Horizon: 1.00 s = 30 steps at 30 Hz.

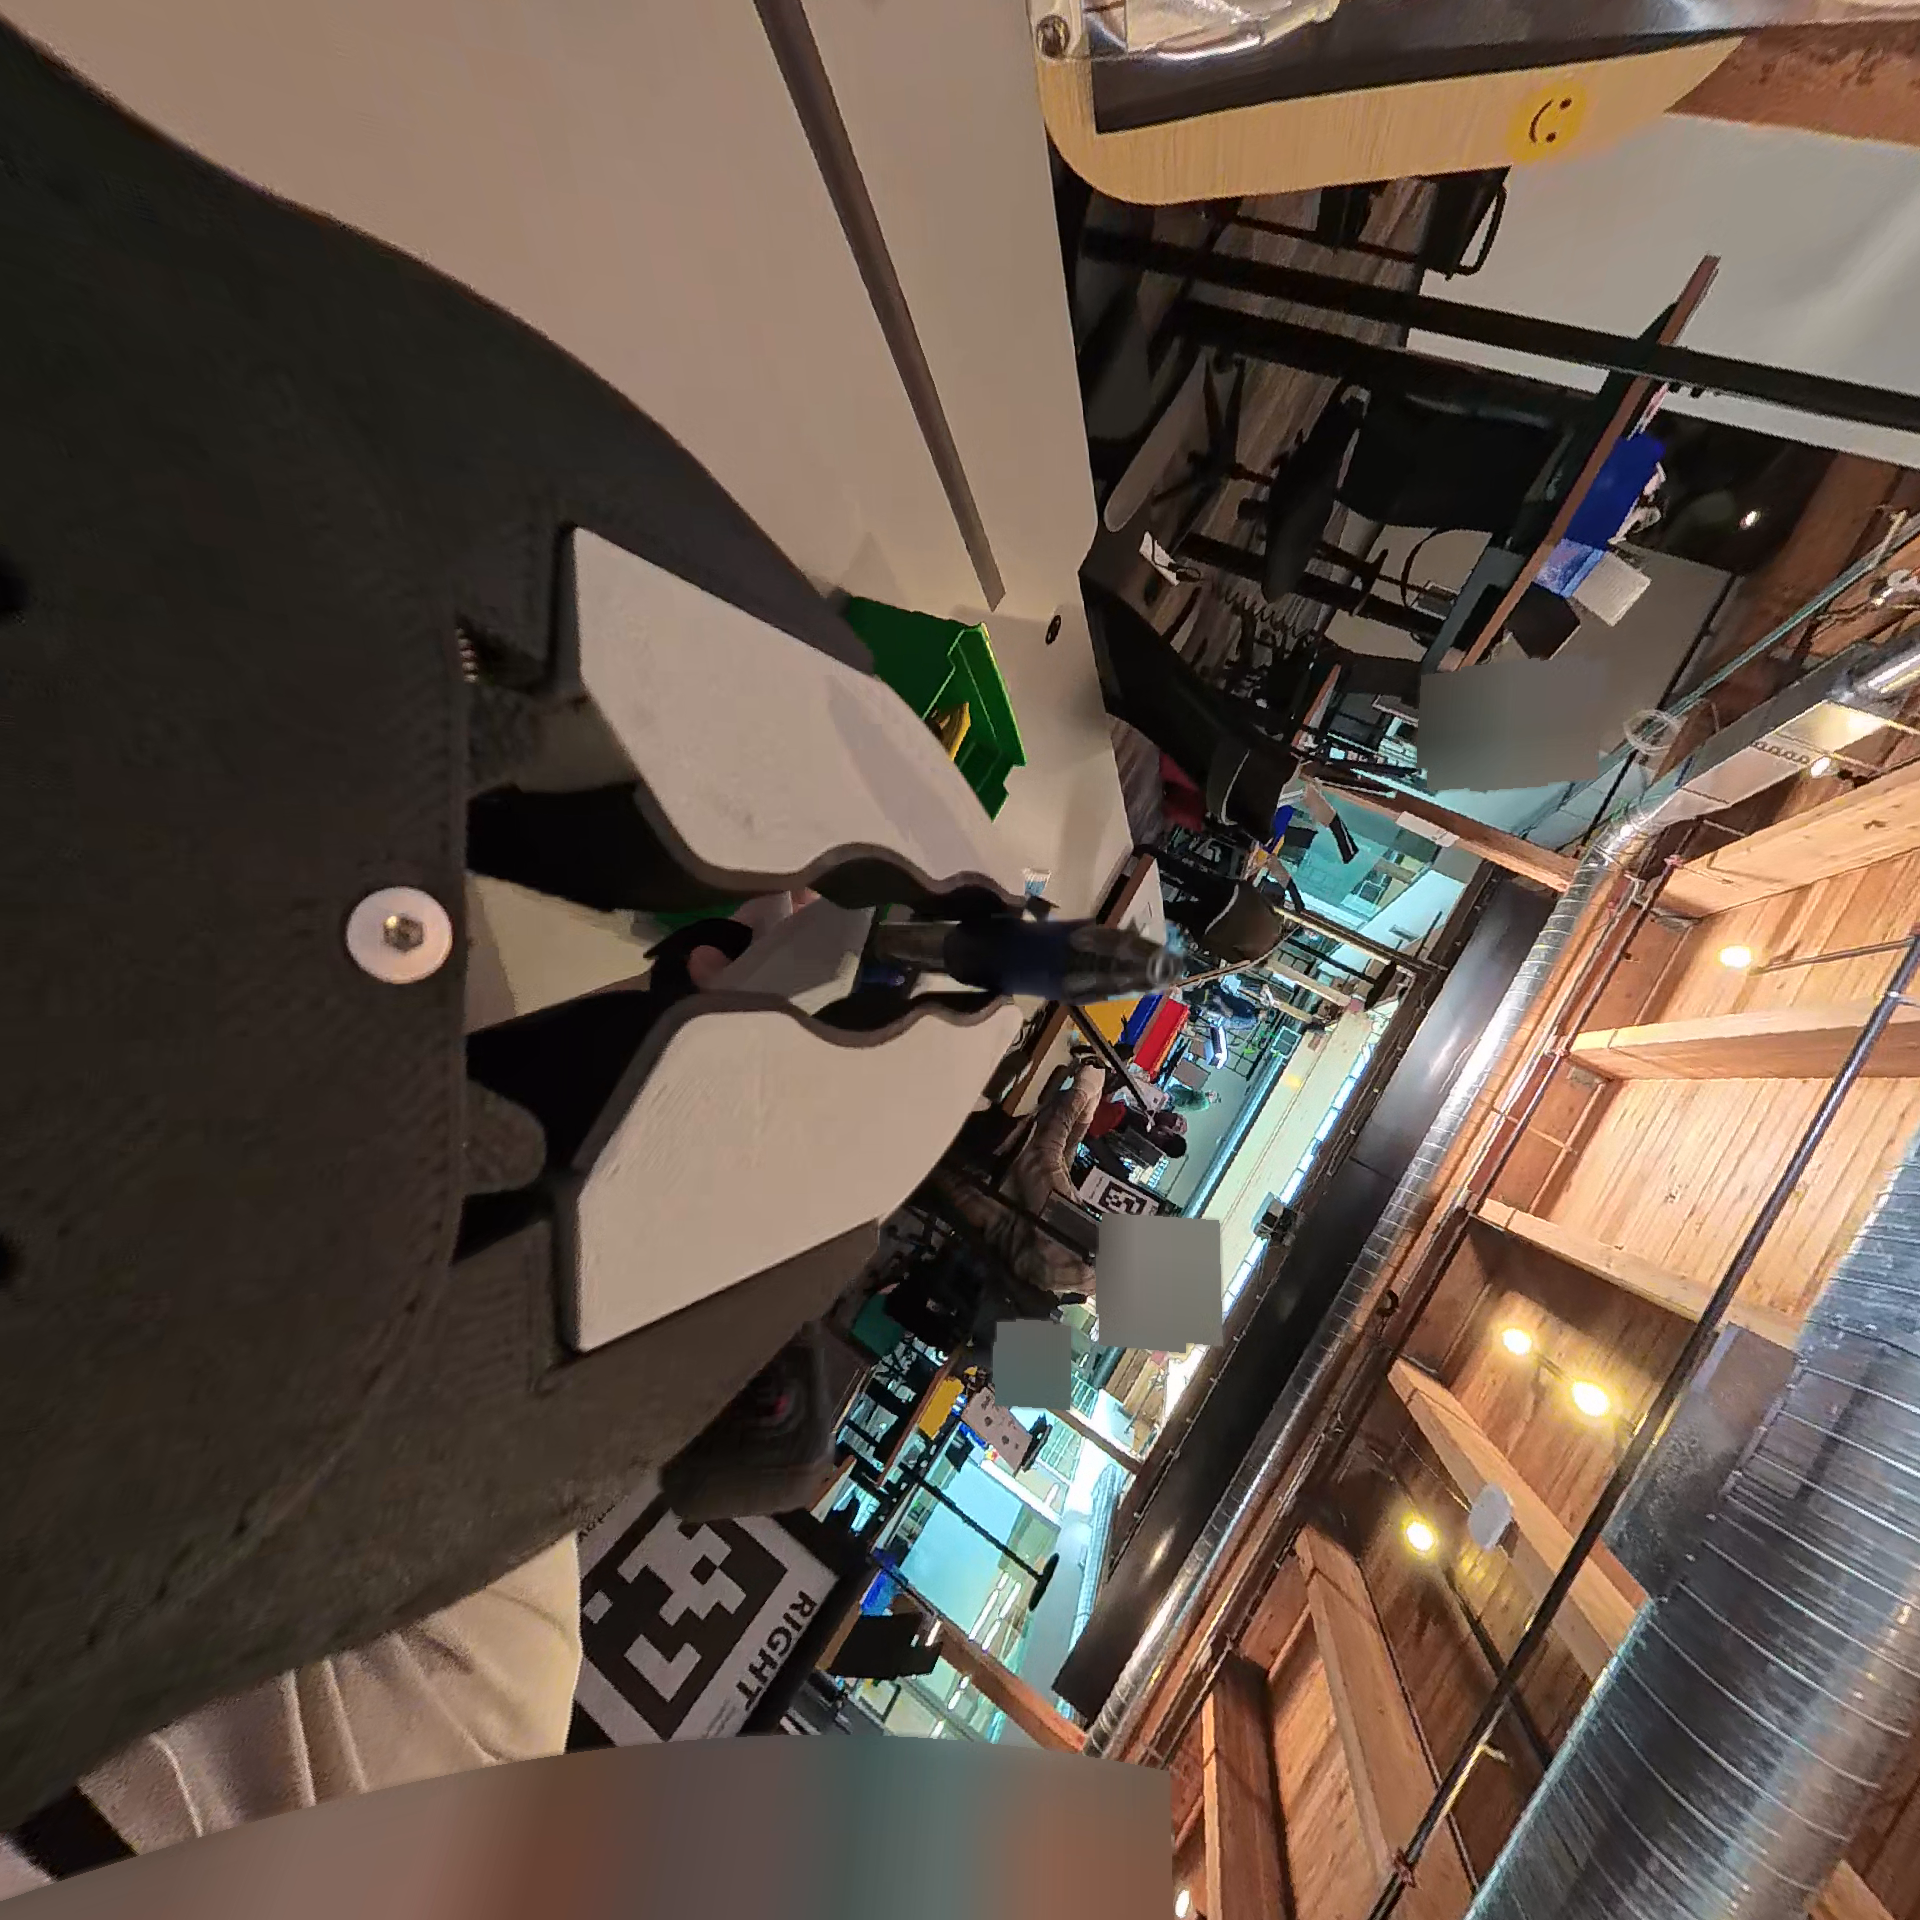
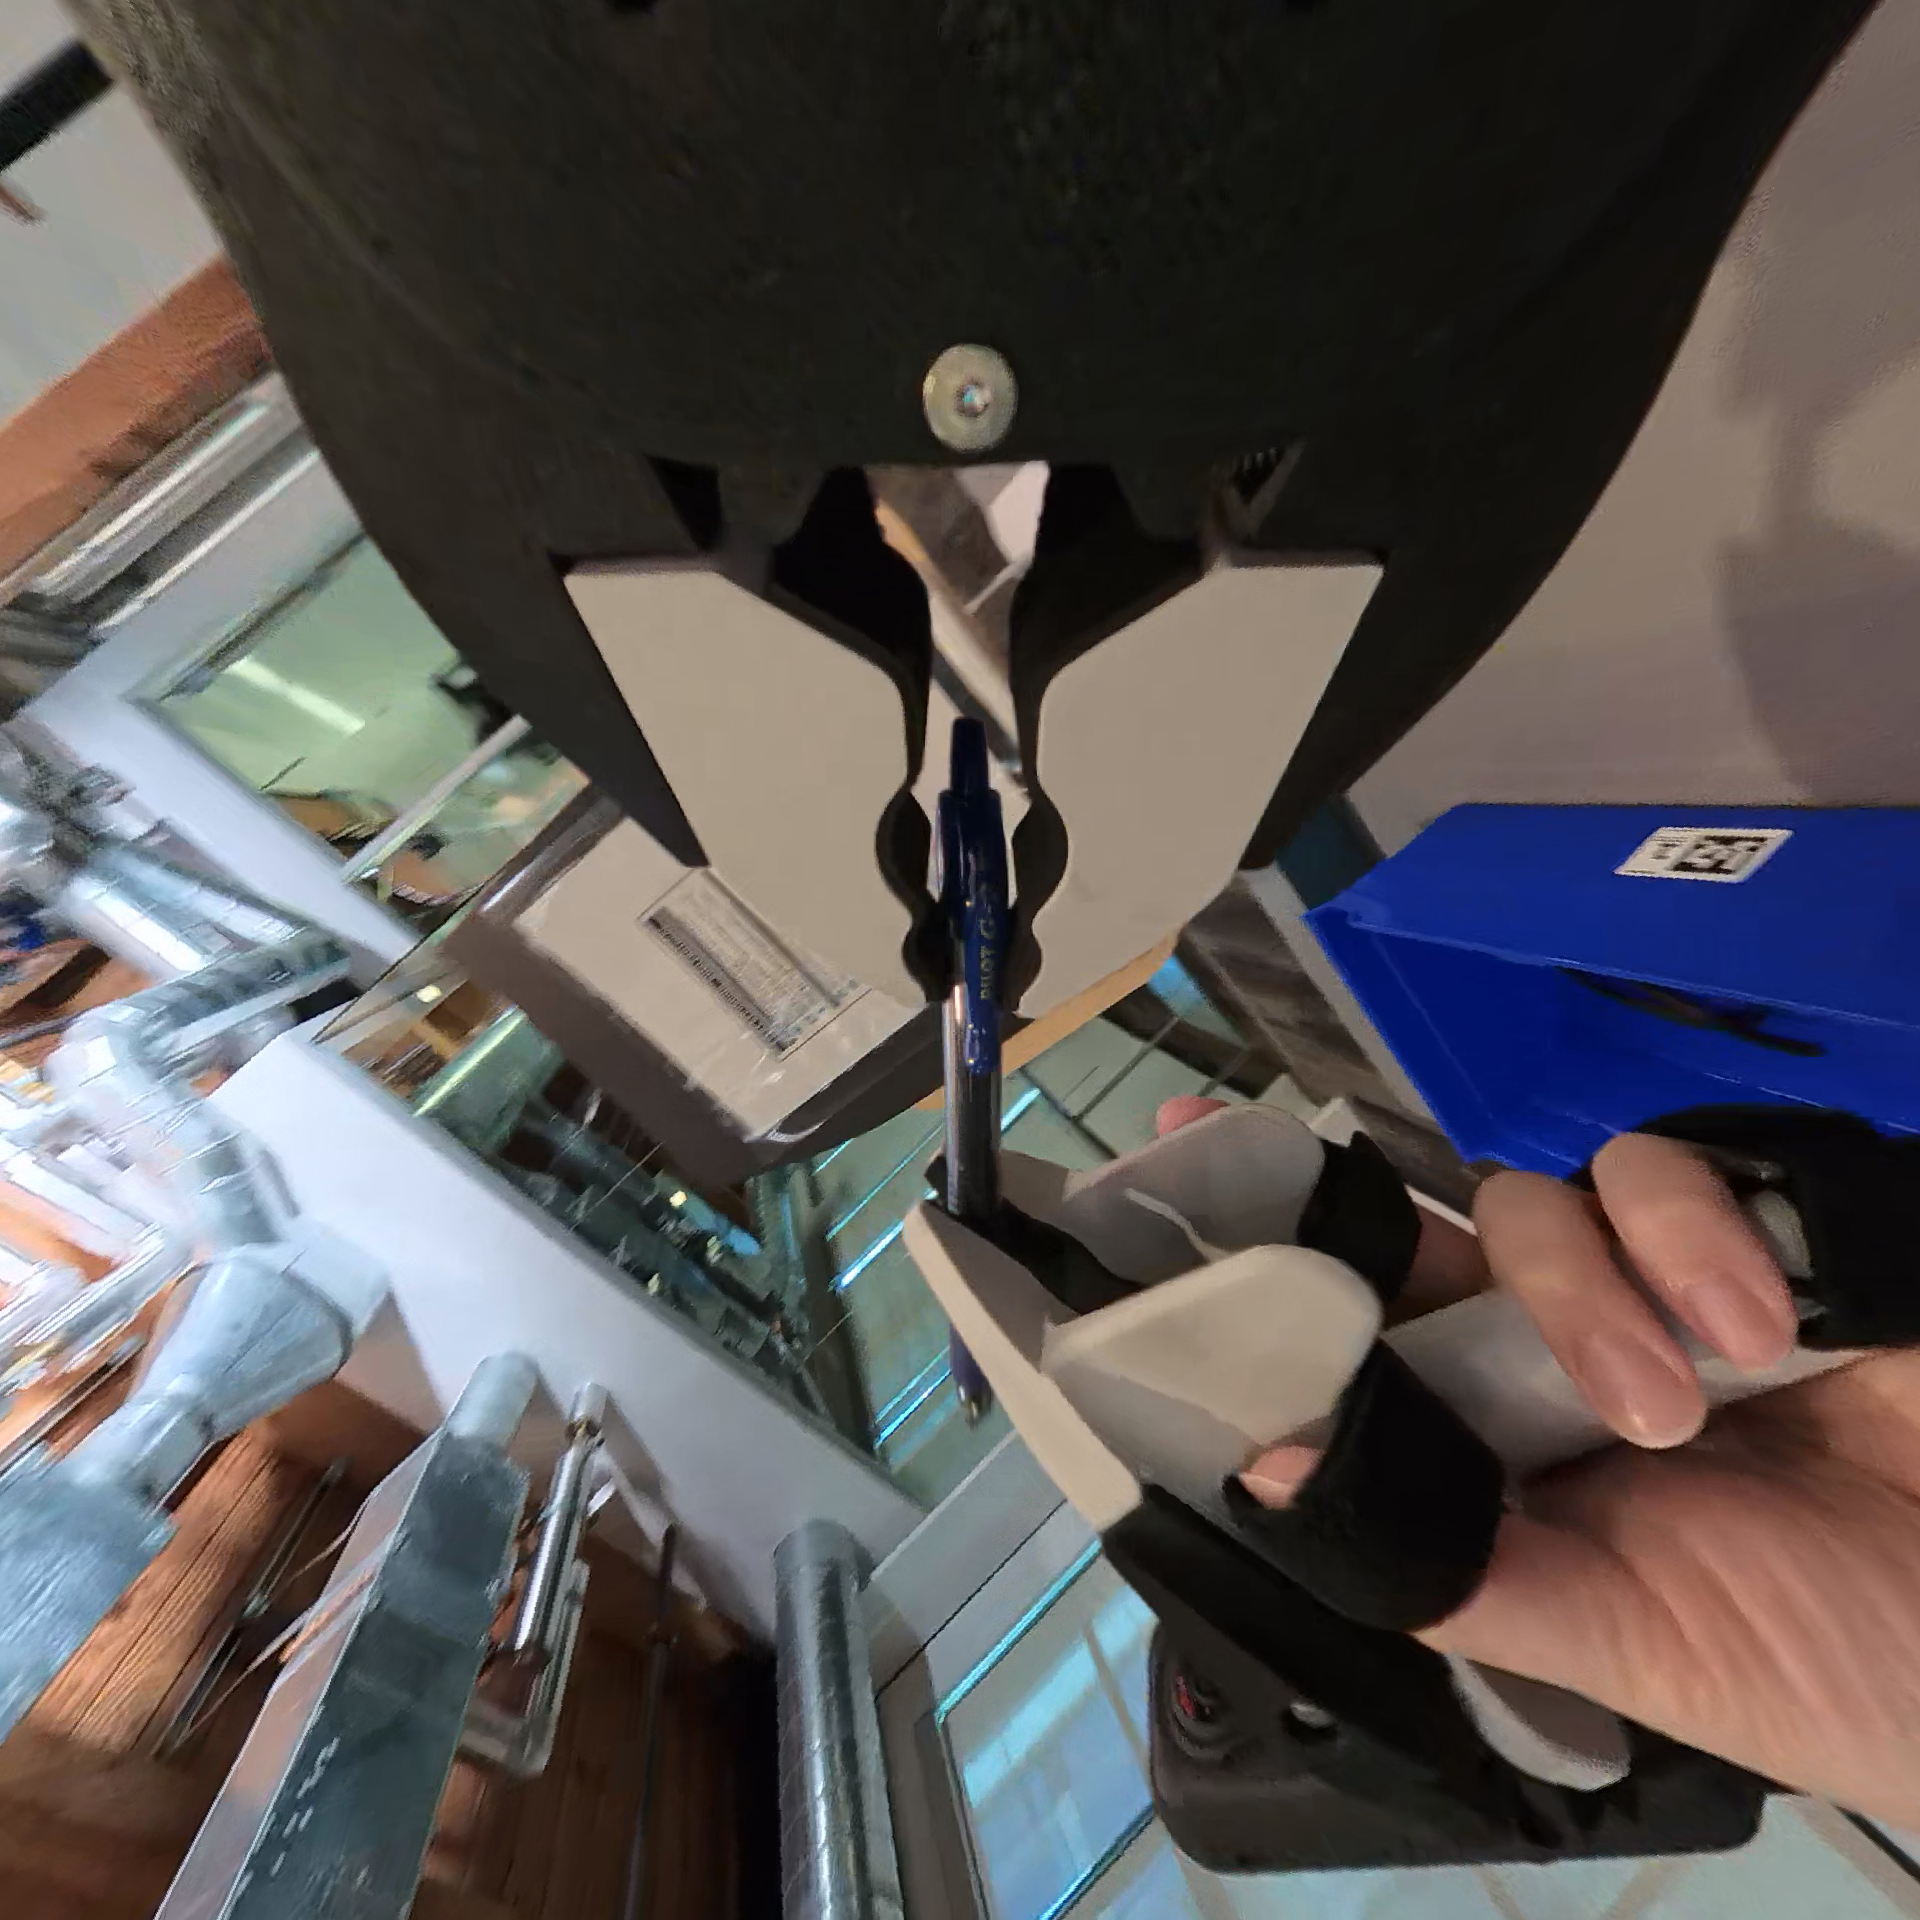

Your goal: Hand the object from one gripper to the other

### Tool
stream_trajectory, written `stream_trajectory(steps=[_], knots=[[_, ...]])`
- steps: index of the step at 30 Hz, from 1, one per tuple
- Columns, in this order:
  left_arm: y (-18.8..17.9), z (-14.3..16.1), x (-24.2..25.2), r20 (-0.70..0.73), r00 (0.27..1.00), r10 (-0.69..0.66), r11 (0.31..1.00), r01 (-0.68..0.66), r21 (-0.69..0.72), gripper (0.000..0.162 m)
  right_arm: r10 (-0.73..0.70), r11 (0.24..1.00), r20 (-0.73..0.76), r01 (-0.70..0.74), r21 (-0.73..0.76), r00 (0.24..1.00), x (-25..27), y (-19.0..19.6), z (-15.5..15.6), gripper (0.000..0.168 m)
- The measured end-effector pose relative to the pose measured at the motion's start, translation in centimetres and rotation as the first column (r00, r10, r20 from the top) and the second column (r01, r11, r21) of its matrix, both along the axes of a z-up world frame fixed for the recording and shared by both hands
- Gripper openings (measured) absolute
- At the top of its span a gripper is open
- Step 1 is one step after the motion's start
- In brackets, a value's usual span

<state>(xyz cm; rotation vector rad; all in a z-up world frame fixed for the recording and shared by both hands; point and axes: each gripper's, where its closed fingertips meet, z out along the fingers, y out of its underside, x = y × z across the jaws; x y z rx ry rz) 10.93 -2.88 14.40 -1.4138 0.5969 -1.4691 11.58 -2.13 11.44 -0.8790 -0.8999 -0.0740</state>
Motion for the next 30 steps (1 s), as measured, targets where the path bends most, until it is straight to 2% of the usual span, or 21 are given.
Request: stream_trajectory(steps=[4, 5, 6, 7, 8, 10, 11, 12, 13, 16, 19, 21, 23, 25, 28, 30], knots=[[-0.3, 1.5, -0.1, 0.082, 0.997, 0.008, 0.999, -0.012, 0.047, 0.046, 0.141, 0.971, -0.191, -0.173, -0.163, 0.971, 0.9, 0.0, 0.9, 0.011], [-0.4, 1.6, -0.1, 0.074, 0.997, 0.017, 0.996, -0.023, 0.082, 0.047, 0.201, 0.936, -0.279, -0.268, -0.229, 0.939, 1.2, 0.0, 1.3, 0.011], [-0.5, 1.6, -0.2, 0.051, 0.998, 0.031, 0.991, -0.038, 0.129, 0.047, 0.263, 0.868, -0.393, -0.394, -0.302, 0.881, 1.4, -0.1, 1.6, 0.011], [-0.6, 1.5, -0.1, 0.017, 0.998, 0.058, 0.979, -0.061, 0.195, 0.047, 0.318, 0.755, -0.526, -0.546, -0.362, 0.789, 1.5, -0.3, 2.0, 0.012], [-0.5, 1.4, -0.1, -0.02, 0.994, 0.111, 0.956, -0.101, 0.274, 0.052, 0.342, 0.599, -0.666, -0.7, -0.389, 0.663, 1.8, -0.6, 2.5, 0.011], [0.0, 1.2, -0.2, -0.086, 0.956, 0.282, 0.869, -0.216, 0.446, 0.068, 0.266, 0.253, -0.893, -0.92, -0.3, 0.364, 3.1, -0.5, 3.5, 0.011], [-0.1, 0.9, 0.1, -0.119, 0.93, 0.349, 0.813, -0.237, 0.532, 0.074, 0.184, 0.115, -0.957, -0.972, -0.206, 0.224, 3.9, -0.2, 3.8, 0.011], [-0.4, 0.6, 0.6, -0.153, 0.906, 0.394, 0.765, -0.231, 0.601, 0.078, 0.1, 0.014, -0.989, -0.994, -0.109, 0.11, 4.7, 0.3, 3.9, 0.01], [-0.7, 0.3, 1.2, -0.181, 0.883, 0.432, 0.724, -0.22, 0.654, 0.078, 0.03, -0.051, -0.999, -0.998, -0.033, 0.031, 5.2, 0.8, 3.8, 0.01], [-1.1, -0.3, 3.2, -0.205, 0.822, 0.532, 0.621, -0.213, 0.754, 0.068, -0.042, -0.133, -0.994, -0.985, 0.11, -0.105, 5.3, 1.1, 3.8, 0.01], [-0.8, -1.2, 4.8, -0.237, 0.78, 0.579, 0.597, -0.208, 0.775, 0.066, -0.058, -0.215, -0.97, -0.946, 0.243, -0.236, 5.0, 0.0, 4.6, 0.01], [-0.8, -1.0, 5.2, -0.208, 0.771, 0.601, 0.577, -0.239, 0.781, 0.066, -0.046, -0.22, -0.968, -0.943, 0.249, -0.245, 4.4, -0.4, 4.6, 0.011], [-0.9, -0.6, 5.3, -0.177, 0.758, 0.628, 0.539, -0.26, 0.801, 0.067, -0.006, -0.189, -0.973, -0.955, 0.229, -0.232, 3.9, -0.8, 4.6, 0.011], [-0.9, -1.0, 5.4, -0.196, 0.713, 0.674, 0.49, -0.233, 0.84, 0.068, 0.028, -0.164, -0.975, -0.963, 0.213, -0.22, 3.5, -1.1, 4.6, 0.011], [-0.7, -1.6, 5.7, -0.222, 0.632, 0.743, 0.422, -0.185, 0.888, 0.075, 0.042, -0.183, -0.976, -0.962, 0.204, -0.215, 2.7, -1.8, 4.6, 0.011], [-0.8, -1.6, 6.1, -0.2, 0.602, 0.773, 0.371, -0.173, 0.912, 0.075, 0.044, -0.174, -0.974, -0.962, 0.21, -0.221, 2.5, -1.9, 4.5, 0.011]])
